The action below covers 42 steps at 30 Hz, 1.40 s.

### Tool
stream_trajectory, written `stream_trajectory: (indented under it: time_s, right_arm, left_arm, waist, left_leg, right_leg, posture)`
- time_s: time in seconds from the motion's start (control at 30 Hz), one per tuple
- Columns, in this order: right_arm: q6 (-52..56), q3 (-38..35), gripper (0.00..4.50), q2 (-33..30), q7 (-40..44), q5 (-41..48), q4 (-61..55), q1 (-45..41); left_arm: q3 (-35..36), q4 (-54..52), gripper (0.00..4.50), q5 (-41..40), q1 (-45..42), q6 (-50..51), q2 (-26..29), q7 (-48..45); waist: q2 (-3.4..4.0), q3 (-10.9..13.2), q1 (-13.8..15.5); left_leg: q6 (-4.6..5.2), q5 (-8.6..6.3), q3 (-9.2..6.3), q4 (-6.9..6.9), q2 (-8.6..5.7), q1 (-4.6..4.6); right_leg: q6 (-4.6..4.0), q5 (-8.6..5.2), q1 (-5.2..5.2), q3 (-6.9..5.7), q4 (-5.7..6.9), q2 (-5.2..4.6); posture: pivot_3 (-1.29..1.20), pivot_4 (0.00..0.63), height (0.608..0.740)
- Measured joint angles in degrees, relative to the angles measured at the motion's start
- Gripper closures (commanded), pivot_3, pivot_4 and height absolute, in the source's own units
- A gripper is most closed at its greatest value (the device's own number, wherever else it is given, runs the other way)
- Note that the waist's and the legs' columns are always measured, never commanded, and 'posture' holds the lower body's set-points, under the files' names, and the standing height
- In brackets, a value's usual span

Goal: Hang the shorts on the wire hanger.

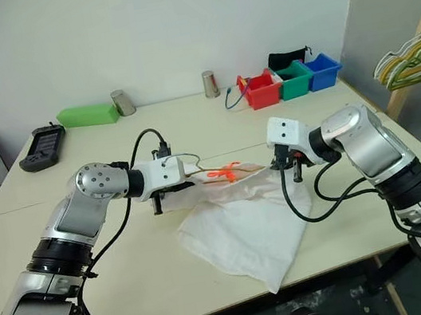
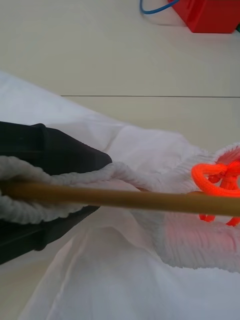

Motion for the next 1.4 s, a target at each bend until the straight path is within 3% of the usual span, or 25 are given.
stream_trajectory:
  time_s: [0.47,1.03,1.4]
  right_arm:
    - [8.0,0.0,4.46,4.0,-0.1,2.7,-7.6,-5.6]
    - [2.3,5.0,4.46,10.0,-3.9,-0.6,-1.4,-6.4]
    - [1.1,5.7,1.93,10.1,-2.9,-1.8,0.0,-6.5]
  left_arm:
    - [-0.6,2.2,4.5,1.5,-0.3,-0.6,0.0,0.3]
    - [-0.8,4.2,4.5,2.6,-2.3,-1.7,-1.7,1.3]
    - [-0.8,4.0,4.5,2.6,-2.1,-1.7,-1.7,2.2]
  waist:
    - [0.02,0.0,0.0]
    - [0.02,0.0,-0.1]
    - [0.03,0.0,-0.1]
  left_leg:
    - [0.0,0.0,-0.04,0.0,-0.02,-0.02]
    - [0.0,0.0,-0.08,0.0,-0.01,-0.01]
    - [0.0,0.0,-0.09,0.0,-0.01,-0.01]
  right_leg:
    - [0.0,-0.01,0.0,-0.04,-0.01,-0.03]
    - [0.0,-0.01,0.0,-0.06,0.01,-0.03]
    - [0.0,-0.01,0.0,-0.06,0.01,-0.03]
  posture:
    - [-0.13,0.037,0.74]
    - [-0.1,0.029,0.74]
    - [-0.1,0.023,0.74]
